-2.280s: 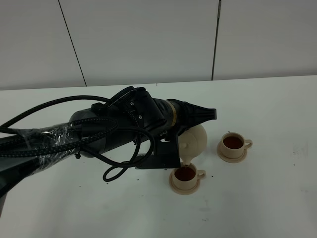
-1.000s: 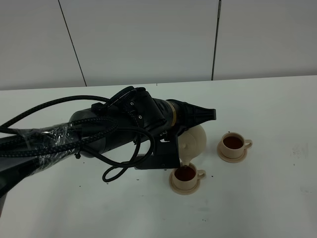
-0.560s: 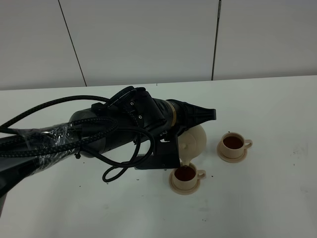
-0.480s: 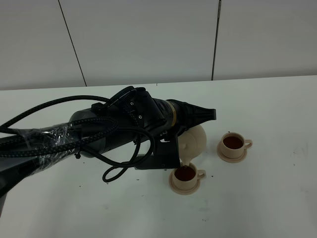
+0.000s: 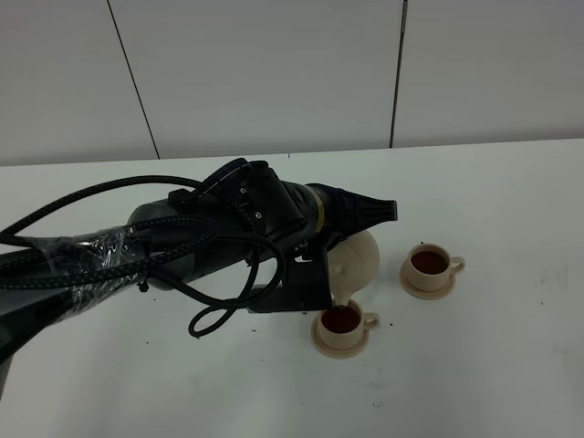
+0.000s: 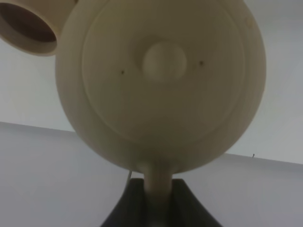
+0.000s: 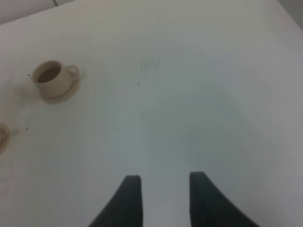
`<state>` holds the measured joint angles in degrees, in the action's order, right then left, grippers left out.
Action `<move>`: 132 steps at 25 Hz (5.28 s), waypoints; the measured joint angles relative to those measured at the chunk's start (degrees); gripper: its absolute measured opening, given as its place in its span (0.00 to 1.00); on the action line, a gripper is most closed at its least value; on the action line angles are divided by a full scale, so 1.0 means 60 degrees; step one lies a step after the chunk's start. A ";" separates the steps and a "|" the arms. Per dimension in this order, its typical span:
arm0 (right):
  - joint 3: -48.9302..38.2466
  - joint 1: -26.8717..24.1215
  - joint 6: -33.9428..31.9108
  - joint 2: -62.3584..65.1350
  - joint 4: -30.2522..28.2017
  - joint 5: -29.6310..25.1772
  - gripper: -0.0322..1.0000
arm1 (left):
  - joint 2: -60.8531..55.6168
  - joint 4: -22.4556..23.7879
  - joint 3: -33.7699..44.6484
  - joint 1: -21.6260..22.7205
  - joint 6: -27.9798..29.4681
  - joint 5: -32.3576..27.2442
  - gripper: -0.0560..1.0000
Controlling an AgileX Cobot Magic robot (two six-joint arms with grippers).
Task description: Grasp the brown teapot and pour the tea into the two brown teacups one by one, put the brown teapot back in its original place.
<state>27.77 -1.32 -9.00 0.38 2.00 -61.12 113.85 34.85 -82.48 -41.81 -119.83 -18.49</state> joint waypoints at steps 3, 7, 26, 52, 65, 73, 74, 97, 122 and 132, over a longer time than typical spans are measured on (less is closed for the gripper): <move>0.0000 0.0000 0.0000 0.0000 0.0000 0.0000 0.26 | 0.0000 0.0000 0.0000 0.0000 0.0128 0.0000 0.21; 0.0000 0.0000 0.0000 0.0000 0.0000 0.0000 0.26 | 0.0000 0.0000 0.0000 0.0000 0.0371 0.0000 0.21; 0.0000 0.0000 0.0000 0.0000 0.0000 0.0000 0.26 | 0.0000 -0.0010 0.0000 0.0000 0.1055 -0.0659 0.21; 0.0000 0.0000 0.0000 0.0000 0.0000 0.0000 0.26 | -0.0506 0.0082 0.0000 0.0930 1.0605 -0.2289 0.21; 0.0000 0.0000 0.0000 0.0000 0.0000 0.0000 0.26 | -0.0506 -0.3221 0.0000 0.1557 1.2908 -0.3594 0.21; 0.0000 0.0000 0.0000 0.0000 0.0000 0.0000 0.26 | -0.0506 -0.4167 0.0000 0.2035 1.2908 -0.4418 0.21; 0.0000 0.0000 0.0000 0.0000 0.0000 0.0000 0.26 | -0.0506 -0.4146 0.0000 0.2073 1.2908 -0.4487 0.21; 0.0000 0.0000 0.0000 0.0000 0.0000 0.0000 0.26 | -0.0185 -0.4542 0.0000 0.2362 0.9502 -0.4301 0.21; 0.0000 0.0000 0.0000 0.0000 0.0008 0.0000 0.26 | -0.0185 -0.5472 0.0000 0.2772 0.6765 -0.4326 0.21; 0.0000 0.0000 0.0000 0.0000 0.0008 0.0000 0.26 | -0.0185 -0.5482 0.0000 0.2807 0.7076 -0.4472 0.21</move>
<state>27.77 -1.32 -9.00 0.38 2.04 -61.12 112.74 1.96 -82.48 -24.97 -77.37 -45.32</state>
